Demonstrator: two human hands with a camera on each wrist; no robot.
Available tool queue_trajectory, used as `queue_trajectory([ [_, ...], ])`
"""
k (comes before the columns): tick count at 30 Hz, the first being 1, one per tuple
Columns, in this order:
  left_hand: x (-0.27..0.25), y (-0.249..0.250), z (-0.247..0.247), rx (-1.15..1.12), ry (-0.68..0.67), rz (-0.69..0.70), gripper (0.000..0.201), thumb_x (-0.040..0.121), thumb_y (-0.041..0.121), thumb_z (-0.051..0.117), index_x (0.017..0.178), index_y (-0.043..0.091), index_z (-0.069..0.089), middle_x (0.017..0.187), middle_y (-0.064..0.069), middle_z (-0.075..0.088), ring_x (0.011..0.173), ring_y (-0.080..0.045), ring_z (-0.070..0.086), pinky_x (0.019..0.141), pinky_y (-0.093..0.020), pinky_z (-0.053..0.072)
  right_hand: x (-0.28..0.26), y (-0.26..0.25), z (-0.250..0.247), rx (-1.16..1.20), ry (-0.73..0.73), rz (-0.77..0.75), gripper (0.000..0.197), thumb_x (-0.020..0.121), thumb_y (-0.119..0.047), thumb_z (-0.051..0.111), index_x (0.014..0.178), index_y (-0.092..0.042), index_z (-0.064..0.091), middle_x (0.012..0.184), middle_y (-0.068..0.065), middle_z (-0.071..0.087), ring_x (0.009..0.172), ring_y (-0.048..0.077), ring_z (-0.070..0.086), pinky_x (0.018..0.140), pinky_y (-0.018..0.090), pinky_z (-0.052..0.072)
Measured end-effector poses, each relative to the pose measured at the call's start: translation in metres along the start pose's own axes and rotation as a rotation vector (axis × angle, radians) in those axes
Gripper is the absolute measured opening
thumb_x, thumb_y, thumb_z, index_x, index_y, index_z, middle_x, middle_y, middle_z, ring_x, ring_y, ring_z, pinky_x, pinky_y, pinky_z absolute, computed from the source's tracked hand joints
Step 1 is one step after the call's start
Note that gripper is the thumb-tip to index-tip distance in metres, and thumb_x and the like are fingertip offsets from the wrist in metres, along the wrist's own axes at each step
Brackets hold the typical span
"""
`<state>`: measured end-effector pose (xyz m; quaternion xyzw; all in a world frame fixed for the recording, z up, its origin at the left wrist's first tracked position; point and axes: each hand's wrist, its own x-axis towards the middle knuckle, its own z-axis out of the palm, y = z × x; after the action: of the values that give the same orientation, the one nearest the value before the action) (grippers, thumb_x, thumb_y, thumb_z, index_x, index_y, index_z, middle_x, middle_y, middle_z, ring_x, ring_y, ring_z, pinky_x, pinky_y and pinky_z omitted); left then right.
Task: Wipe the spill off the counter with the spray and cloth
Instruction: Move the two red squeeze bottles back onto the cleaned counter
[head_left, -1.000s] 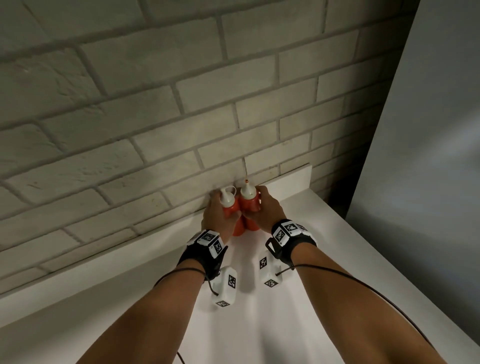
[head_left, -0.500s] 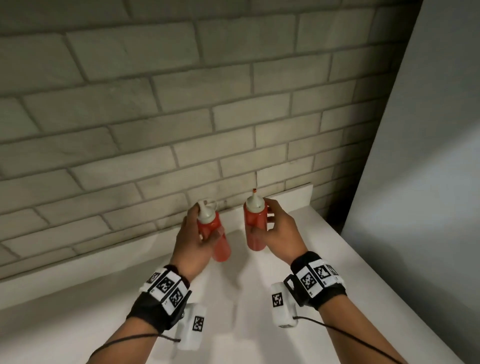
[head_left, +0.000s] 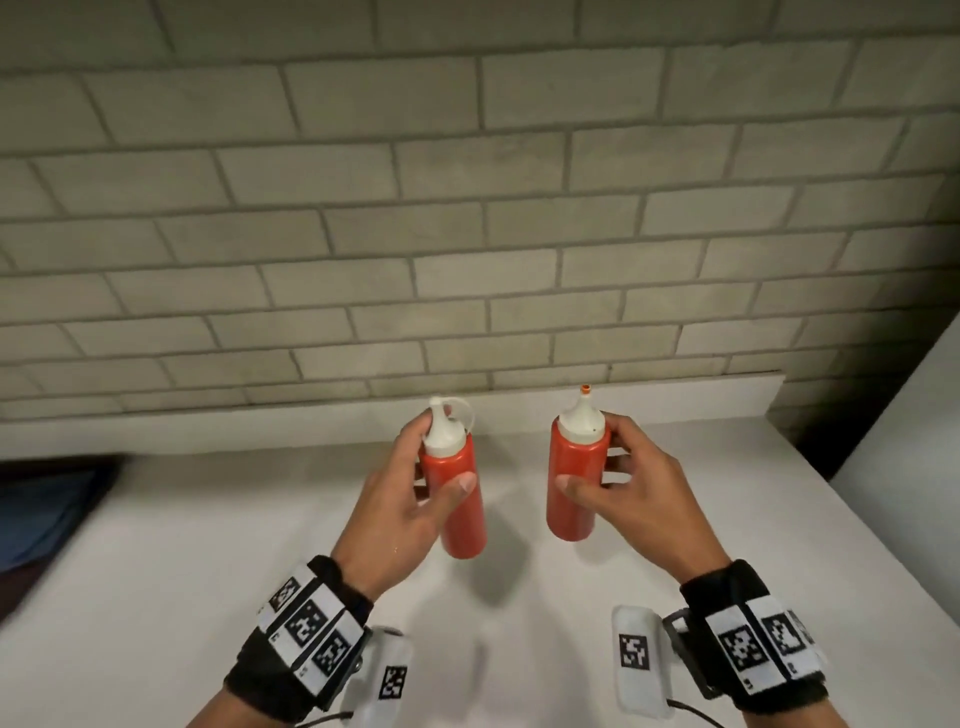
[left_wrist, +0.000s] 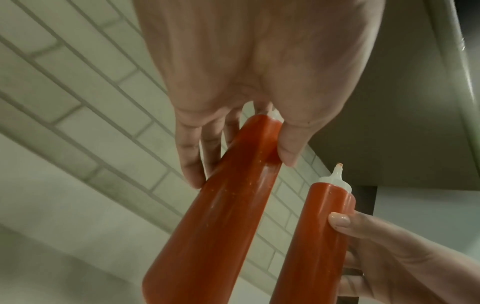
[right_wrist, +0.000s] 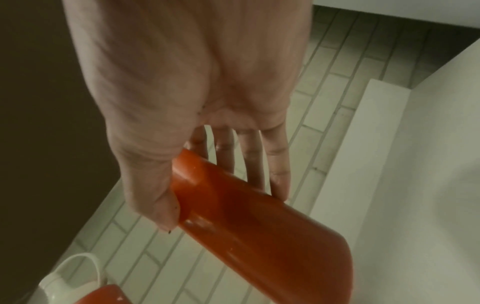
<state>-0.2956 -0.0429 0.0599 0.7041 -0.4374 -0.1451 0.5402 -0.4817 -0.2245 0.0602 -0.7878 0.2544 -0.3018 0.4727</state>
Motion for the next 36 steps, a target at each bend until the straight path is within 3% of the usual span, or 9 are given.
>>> queue_trajectory([
  [3,-0.034,-0.015,-0.037,0.06,0.011,-0.039,0.063,0.09,0.025,0.07,0.14,0.045,0.039,0.125,0.015,0.061,0.107,-0.005,0.063,0.085,-0.022,0.054,-0.018,-0.019,0.034,0.002,-0.053,0.007,0.057,0.074,-0.024,0.084,0.12,-0.04,0.055,0.109,-0.021,0.063,0.097,-0.001,0.063,0.073,0.022,0.054],
  [11,-0.113,-0.071,-0.148,0.145,0.002,-0.081,0.062,0.091,0.036,0.066,0.142,0.05,0.034,0.133,0.022,0.053,0.12,-0.005,0.055,0.097,-0.035,0.052,-0.049,-0.057,0.16,0.064,-0.126,0.059,0.056,0.071,-0.021,0.085,0.117,-0.038,0.058,0.105,-0.022,0.065,0.096,0.003,0.065,0.07,0.024,0.054],
  [19,-0.141,-0.137,-0.251,0.229,-0.041,-0.119,0.062,0.092,0.042,0.062,0.143,0.053,0.029,0.133,0.028,0.047,0.12,0.002,0.052,0.099,-0.032,0.05,-0.052,-0.083,0.272,0.056,-0.138,0.098,0.057,0.072,-0.022,0.085,0.119,-0.038,0.056,0.109,-0.018,0.065,0.097,0.003,0.065,0.074,0.027,0.056],
  [23,-0.136,-0.169,-0.281,0.252,-0.058,-0.147,0.061,0.091,0.043,0.063,0.137,0.063,0.027,0.136,0.03,0.043,0.121,0.005,0.05,0.101,-0.032,0.049,-0.046,-0.086,0.309,0.048,-0.154,0.119,0.057,0.071,-0.022,0.085,0.119,-0.038,0.056,0.11,-0.018,0.064,0.097,0.002,0.064,0.072,0.021,0.053],
  [27,-0.12,-0.188,-0.298,0.294,-0.064,-0.185,0.065,0.09,0.037,0.063,0.134,0.067,0.025,0.134,0.022,0.047,0.118,-0.004,0.054,0.101,-0.037,0.049,-0.031,-0.087,0.336,0.029,-0.186,0.124,0.055,0.071,-0.022,0.085,0.116,-0.038,0.057,0.106,-0.021,0.065,0.093,0.003,0.065,0.073,0.017,0.051],
  [32,-0.077,-0.197,-0.307,0.387,-0.053,-0.21,0.065,0.089,0.036,0.061,0.141,0.055,0.026,0.133,0.014,0.05,0.115,-0.013,0.056,0.098,-0.037,0.048,0.014,-0.082,0.363,-0.011,-0.213,0.121,0.057,0.067,-0.023,0.085,0.116,-0.034,0.057,0.105,-0.012,0.066,0.092,0.007,0.066,0.075,0.02,0.051],
  [36,-0.026,-0.207,-0.31,0.459,-0.021,-0.226,0.066,0.084,0.04,0.061,0.144,0.044,0.033,0.126,0.004,0.058,0.114,-0.02,0.055,0.098,-0.042,0.047,0.061,-0.083,0.389,-0.032,-0.223,0.117,0.06,0.064,-0.026,0.084,0.118,-0.027,0.058,0.102,-0.012,0.064,0.091,0.008,0.065,0.071,0.019,0.049],
])
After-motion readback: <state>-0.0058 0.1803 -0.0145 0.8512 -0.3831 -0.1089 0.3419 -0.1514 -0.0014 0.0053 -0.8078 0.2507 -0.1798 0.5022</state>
